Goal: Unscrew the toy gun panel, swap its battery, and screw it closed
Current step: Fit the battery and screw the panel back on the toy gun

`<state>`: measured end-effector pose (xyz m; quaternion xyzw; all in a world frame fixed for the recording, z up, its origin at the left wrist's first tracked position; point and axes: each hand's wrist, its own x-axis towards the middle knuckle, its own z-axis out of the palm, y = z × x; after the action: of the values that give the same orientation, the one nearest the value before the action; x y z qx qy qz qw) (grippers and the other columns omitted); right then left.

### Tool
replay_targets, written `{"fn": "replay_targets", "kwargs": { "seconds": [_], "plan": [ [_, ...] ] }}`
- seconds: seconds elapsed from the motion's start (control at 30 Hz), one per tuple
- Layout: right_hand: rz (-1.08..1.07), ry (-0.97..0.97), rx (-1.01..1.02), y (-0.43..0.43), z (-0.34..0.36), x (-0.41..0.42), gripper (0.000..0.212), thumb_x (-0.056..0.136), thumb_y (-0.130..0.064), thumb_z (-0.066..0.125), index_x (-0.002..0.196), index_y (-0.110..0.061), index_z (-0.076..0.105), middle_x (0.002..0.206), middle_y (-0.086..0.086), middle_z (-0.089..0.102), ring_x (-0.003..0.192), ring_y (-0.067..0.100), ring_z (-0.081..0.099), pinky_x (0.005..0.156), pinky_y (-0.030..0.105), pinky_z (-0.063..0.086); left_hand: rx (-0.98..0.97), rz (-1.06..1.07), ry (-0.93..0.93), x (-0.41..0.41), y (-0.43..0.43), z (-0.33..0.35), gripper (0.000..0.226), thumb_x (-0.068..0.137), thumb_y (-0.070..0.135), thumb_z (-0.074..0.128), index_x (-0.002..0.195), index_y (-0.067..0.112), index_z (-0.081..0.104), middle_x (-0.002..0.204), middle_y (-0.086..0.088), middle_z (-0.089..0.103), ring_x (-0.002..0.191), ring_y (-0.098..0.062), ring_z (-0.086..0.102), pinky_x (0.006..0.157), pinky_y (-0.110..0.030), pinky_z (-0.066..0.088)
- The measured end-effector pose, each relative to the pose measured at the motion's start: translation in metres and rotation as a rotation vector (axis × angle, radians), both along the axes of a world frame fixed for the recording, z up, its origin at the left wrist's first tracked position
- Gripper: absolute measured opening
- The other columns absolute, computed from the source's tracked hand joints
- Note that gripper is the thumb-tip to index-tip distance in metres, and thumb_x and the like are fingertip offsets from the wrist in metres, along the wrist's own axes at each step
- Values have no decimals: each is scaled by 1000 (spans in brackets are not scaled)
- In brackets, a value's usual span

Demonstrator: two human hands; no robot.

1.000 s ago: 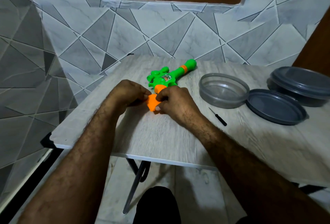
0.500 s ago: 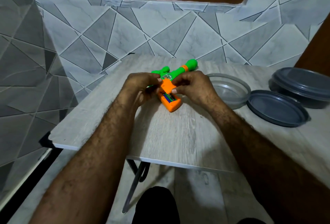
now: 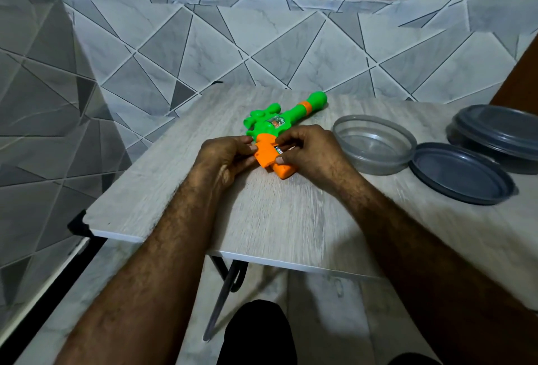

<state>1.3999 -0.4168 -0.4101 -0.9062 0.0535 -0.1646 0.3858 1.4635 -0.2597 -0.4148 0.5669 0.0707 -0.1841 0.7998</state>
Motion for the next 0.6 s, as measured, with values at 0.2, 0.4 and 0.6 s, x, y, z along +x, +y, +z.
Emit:
{"fn": "replay_targets", "kwargs": {
  "seconds": [0.2,0.4,0.6],
  "plan": [
    [-38,3,11,-13,-4,3,36,69,-18,83,104,-22,75,98,-6,74,92,8,66,90,30,54,-7,4,-22,-4,5,0,26,86,-17,55,103,1,62,83,-12,63,75,-19,63,51,-22,58],
    [-19,13,9,-17,-9,8,36,69,-21,83,104,-21,75,99,-3,74,93,11,67,90,34,55,27,12,-20,-4,7,-3,22,84,-18,57,96,-1,64,87,-13,64,78,-20,64,51,-24,59],
    [-12,11,18,-22,-13,12,35,67,-25,82,102,-20,75,96,-2,75,92,13,69,88,38,56,39,2,-15,-7,6,-3,21,84,-17,56,88,2,64,86,-13,64,76,-20,64,49,-22,57]
  ]
}}
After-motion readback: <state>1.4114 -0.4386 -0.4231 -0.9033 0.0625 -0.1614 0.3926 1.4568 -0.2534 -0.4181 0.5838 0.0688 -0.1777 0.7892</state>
